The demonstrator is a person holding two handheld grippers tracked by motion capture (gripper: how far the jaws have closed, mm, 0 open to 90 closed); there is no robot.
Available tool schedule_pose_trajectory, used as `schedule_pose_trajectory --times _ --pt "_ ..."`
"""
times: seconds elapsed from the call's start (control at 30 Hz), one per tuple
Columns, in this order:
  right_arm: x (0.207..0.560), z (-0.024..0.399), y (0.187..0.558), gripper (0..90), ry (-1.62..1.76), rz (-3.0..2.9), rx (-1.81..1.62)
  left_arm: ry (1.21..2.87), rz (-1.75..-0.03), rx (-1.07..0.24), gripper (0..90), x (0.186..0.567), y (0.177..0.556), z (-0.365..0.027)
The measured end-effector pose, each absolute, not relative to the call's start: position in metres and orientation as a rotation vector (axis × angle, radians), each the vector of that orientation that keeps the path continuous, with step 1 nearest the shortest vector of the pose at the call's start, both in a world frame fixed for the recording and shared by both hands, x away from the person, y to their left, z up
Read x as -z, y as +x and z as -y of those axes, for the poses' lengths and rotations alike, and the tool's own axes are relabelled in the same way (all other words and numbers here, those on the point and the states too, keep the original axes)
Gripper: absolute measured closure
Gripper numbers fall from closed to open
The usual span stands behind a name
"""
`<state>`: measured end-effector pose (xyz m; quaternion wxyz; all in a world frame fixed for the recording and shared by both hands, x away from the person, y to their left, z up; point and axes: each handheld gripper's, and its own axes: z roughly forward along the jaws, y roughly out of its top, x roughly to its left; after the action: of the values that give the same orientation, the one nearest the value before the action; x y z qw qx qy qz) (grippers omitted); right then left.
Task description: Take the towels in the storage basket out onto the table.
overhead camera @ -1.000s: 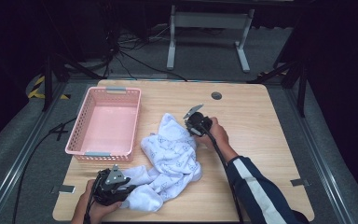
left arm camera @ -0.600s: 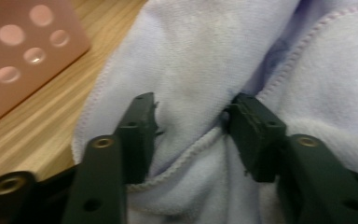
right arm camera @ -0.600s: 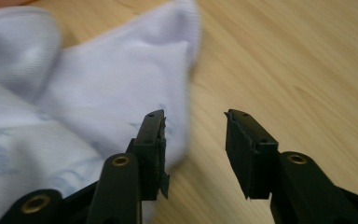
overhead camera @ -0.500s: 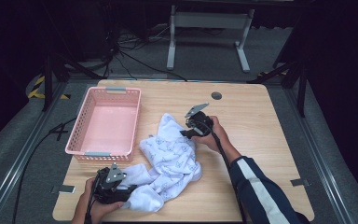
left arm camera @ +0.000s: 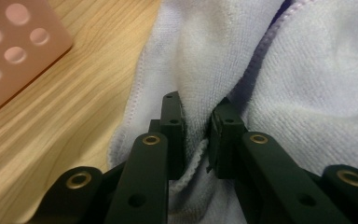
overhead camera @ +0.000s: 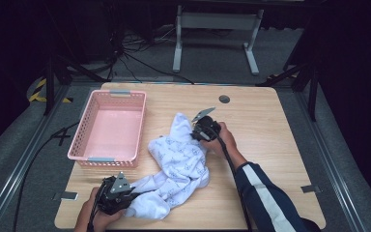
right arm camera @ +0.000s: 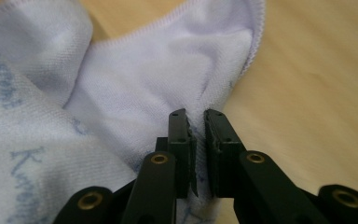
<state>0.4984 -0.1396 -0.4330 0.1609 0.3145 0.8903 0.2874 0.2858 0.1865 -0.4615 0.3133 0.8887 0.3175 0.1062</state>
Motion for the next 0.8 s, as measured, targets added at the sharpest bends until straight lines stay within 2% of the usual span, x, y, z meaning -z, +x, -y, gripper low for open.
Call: schedule_pose_trajectory --times 0.1,0.2,0.27,0.3,0.33,0.4,0.57,0.67,0.7,0.77,0.8 --pt "0.423 0.160 0.500 81.4 0.965 -2.444 -0.821 2.354 -0.845 -0.281 79.5 0.459 0.283 -0.190" --pt "0.405 0.207 0.504 81.4 1.055 -2.284 -0.777 2.358 -0.866 -0.303 79.8 0.457 0.278 -0.200" --pt "0.402 0.218 0.505 81.4 1.066 -2.259 -0.763 2.346 -0.887 -0.293 79.8 0.458 0.276 -0.203" --pt "0.397 0.243 0.507 81.4 1.130 -2.219 -0.744 2.342 -0.910 -0.297 79.8 0.457 0.274 -0.208" --pt "0.397 0.243 0.507 81.4 1.130 -2.219 -0.744 2.335 -0.921 -0.303 79.8 0.457 0.272 -0.213" --pt "0.396 0.274 0.508 81.4 1.199 -2.155 -0.730 2.315 -0.953 -0.302 79.8 0.457 0.269 -0.221" --pt "0.401 0.314 0.507 81.3 1.308 -2.114 -0.725 2.298 -0.982 -0.276 80.0 0.457 0.263 -0.233" --pt "0.404 0.325 0.507 81.1 1.354 -2.091 -0.730 2.287 -0.958 -0.278 79.4 0.456 0.263 -0.235" --pt "0.407 0.333 0.506 77.6 1.377 -2.072 -0.778 2.255 -0.973 -0.281 71.4 0.455 0.261 -0.233" --pt "0.408 0.335 0.505 69.9 1.377 -2.060 -0.742 2.244 -0.913 -0.299 66.6 0.453 0.260 -0.231" --pt "0.408 0.335 0.504 69.3 1.372 -2.048 -0.744 2.234 -0.903 -0.318 63.6 0.452 0.259 -0.228"
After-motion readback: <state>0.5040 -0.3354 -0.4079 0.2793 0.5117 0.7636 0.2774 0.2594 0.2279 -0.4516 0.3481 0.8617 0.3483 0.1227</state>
